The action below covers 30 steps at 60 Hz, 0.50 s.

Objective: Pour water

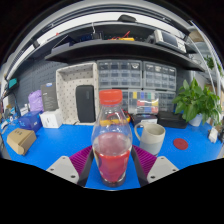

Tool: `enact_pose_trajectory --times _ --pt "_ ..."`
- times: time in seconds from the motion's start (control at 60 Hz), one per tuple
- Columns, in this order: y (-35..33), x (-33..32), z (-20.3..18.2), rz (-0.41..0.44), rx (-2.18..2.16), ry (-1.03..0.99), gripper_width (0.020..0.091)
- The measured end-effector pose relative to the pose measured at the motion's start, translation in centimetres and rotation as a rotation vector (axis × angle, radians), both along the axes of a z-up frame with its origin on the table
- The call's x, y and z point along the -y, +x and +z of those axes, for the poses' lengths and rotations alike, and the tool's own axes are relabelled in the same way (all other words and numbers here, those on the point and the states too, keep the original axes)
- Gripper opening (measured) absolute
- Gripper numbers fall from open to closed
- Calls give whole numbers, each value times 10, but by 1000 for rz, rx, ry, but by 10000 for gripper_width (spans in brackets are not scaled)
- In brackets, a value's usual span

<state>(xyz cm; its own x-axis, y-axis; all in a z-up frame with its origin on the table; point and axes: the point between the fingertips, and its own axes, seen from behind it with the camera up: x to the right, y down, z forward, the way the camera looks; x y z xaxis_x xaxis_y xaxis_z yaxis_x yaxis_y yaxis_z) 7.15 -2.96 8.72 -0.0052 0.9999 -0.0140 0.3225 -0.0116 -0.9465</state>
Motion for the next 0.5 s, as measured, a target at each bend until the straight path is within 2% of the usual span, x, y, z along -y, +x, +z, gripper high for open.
enact_pose_trajectory --times 0.1,0.183,0.217,0.417,0.5 --pt "-12 2 5 5 -57 -18 688" --pt "-16 3 2 0 -73 -4 547" --pt "-17 4 3 11 -88 12 523" --pt "-18 3 3 31 -117 17 462" --pt "-19 4 3 42 -121 1 461"
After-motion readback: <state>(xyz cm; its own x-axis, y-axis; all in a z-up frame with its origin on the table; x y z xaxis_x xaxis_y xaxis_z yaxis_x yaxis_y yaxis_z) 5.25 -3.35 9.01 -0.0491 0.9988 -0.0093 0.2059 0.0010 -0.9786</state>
